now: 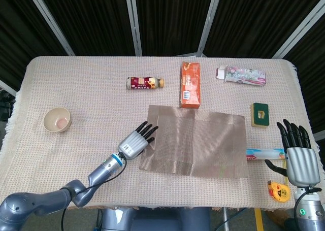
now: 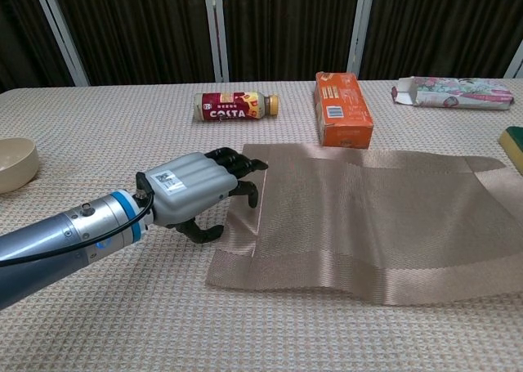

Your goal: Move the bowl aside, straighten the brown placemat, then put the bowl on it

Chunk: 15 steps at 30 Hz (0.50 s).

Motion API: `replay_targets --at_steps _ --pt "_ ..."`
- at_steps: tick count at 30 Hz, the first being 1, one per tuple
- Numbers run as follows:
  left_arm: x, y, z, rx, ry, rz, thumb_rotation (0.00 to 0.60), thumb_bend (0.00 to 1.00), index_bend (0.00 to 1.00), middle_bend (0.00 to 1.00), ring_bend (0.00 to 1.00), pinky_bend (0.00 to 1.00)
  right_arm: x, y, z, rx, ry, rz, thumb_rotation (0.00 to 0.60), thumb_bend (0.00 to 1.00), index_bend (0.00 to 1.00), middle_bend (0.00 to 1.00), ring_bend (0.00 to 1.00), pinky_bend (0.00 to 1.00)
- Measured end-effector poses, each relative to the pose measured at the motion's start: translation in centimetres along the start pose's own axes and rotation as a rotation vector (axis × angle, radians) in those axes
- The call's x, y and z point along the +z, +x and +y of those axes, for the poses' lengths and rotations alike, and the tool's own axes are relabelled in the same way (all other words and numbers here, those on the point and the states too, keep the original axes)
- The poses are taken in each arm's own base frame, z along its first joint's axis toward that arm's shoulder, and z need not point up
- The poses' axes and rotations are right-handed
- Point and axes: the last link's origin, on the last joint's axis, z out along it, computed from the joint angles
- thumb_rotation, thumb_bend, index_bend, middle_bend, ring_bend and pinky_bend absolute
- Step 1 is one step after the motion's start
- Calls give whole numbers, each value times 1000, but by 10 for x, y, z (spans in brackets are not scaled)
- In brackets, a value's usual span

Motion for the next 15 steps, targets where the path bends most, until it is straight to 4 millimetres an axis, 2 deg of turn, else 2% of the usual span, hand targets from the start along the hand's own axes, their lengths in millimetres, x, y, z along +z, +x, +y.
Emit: replay_targets --at_steps 6,15 --pt "2 0 5 -4 -4 -2 600 493 410 0 0 0 0 2 0 11 4 10 600 0 0 0 0 0" --pt "2 -3 9 -27 3 -10 600 493 583 0 0 0 -1 3 -1 14 13 15 600 0 0 0 0 0"
